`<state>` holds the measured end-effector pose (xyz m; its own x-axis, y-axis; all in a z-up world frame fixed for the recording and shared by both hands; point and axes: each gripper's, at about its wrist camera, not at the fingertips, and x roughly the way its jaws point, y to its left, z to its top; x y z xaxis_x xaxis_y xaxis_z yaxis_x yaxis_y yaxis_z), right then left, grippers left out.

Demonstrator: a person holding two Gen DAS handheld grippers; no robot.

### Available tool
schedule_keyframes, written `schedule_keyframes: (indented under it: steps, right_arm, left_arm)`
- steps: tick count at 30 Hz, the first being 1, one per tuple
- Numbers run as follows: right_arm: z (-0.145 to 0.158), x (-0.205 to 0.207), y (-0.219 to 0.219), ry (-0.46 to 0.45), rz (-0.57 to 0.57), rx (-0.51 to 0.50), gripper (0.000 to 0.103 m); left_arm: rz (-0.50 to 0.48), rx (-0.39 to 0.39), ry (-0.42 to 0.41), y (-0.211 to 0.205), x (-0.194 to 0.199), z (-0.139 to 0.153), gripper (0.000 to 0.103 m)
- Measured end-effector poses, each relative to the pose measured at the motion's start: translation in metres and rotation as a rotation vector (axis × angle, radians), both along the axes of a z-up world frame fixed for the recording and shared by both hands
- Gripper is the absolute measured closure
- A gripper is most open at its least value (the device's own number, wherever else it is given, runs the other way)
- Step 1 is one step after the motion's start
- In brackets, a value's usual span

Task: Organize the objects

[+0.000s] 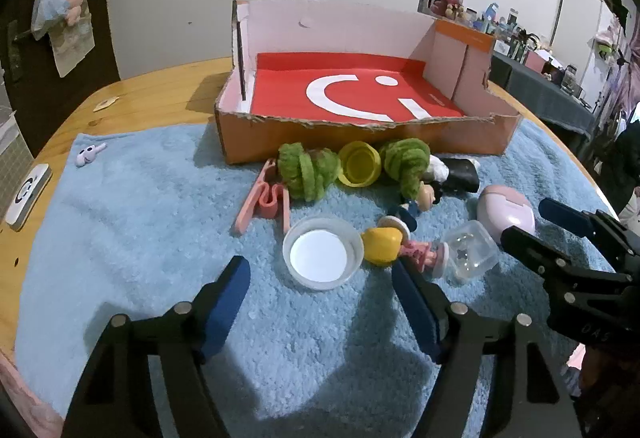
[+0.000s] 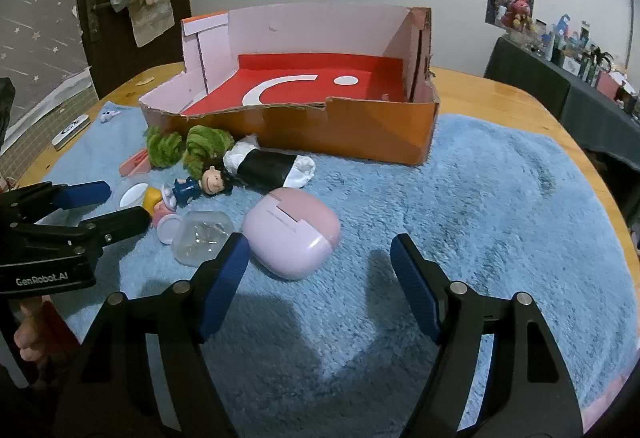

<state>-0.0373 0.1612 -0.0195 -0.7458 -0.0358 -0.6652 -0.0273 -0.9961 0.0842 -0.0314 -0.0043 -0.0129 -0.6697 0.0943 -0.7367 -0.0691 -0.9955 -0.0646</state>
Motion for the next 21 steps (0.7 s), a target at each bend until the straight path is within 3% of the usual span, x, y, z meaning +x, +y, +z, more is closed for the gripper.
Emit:
schedule_keyframes:
  steps: [8,11,13,18,21]
  right_arm:
    - [-0.006,-0.014,-0.004,-0.037,0.023,-0.017,0.035]
    - [-0.005,-0.018,-0.006,-0.042,0.028,-0.018,0.035]
    - [-0.004,-0.021,-0.005,-0.048,0.036,-0.035,0.041]
    - [-0.003,-0.025,-0.005,-0.051,0.041,-0.073,0.05]
    - [-0.003,-0.025,-0.006,-0.055,0.047,-0.065,0.05]
  left_arm:
    - [-0.013,-0.002,0.002,0.001,-0.007,-0.001,0.038]
    - [-0.015,0.005,0.002,0.0,-0.008,0.0,0.047]
    - [-0.024,0.021,0.003,-0.002,-0.009,0.001,0.057]
    - [-0.04,0.021,0.003,-0.002,-0.009,0.001,0.06]
    - [-0.05,0.019,0.005,0.0,-0.006,0.001,0.06]
